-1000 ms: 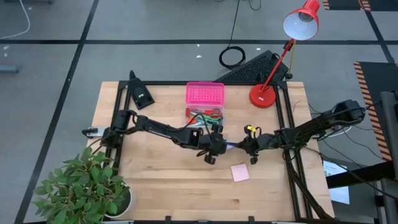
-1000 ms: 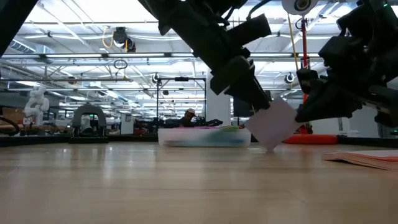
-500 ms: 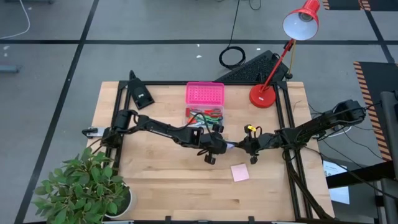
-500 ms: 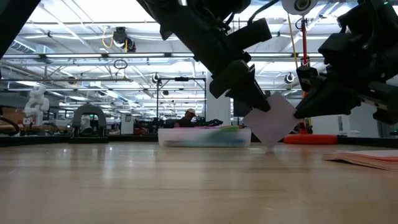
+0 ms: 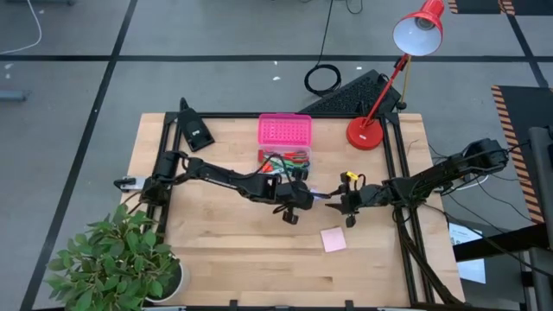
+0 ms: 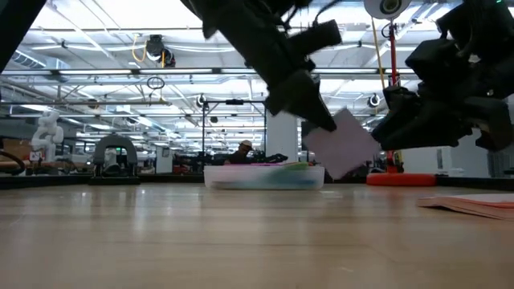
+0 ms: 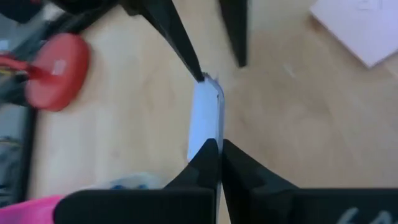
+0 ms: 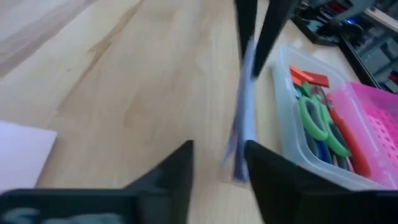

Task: Pack school essentials
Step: Put the blue sticky notes into the supply box

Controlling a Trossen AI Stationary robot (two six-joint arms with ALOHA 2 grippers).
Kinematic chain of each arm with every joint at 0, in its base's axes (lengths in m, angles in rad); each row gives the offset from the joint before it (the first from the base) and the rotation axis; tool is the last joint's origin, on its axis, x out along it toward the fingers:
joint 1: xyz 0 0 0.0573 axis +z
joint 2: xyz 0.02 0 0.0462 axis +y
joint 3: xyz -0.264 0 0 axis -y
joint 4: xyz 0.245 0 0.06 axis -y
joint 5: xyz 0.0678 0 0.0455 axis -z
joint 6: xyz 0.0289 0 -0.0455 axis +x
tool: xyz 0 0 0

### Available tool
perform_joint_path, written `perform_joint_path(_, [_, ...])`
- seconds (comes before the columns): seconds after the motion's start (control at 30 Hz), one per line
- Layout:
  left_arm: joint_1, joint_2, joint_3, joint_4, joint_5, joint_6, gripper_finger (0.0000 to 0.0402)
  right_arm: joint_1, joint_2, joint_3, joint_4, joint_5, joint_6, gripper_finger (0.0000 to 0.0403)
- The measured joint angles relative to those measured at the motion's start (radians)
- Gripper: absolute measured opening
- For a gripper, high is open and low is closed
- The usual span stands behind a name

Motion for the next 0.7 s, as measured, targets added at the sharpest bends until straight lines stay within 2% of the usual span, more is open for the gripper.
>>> perform_joint_path(0.17, [0.002, -0.066, 0.002, -0.081, -0.084, 0.012, 0.0005, 0.001, -0.019, 0.001, -0.005, 0.0, 0.027, 0.0226])
perform_joint_path(0.33, [0.009, -0.147, 0.001, -0.202, -0.215, 0.015, 0.0007, 0.001, -0.075, 0.001, -0.018, 0.0, 0.065, 0.0281])
perform_joint_path(0.47, [0.027, -0.204, 0.001, -0.288, -0.282, -0.002, 0.0005, 0.001, -0.123, 0.001, -0.026, -0.001, 0.112, 0.0293])
perform_joint_path(0.7, [0.075, -0.246, 0.001, -0.32, -0.369, -0.023, 0.0004, 0.001, -0.191, 0.001, -0.082, 0.0, 0.158, 0.028])
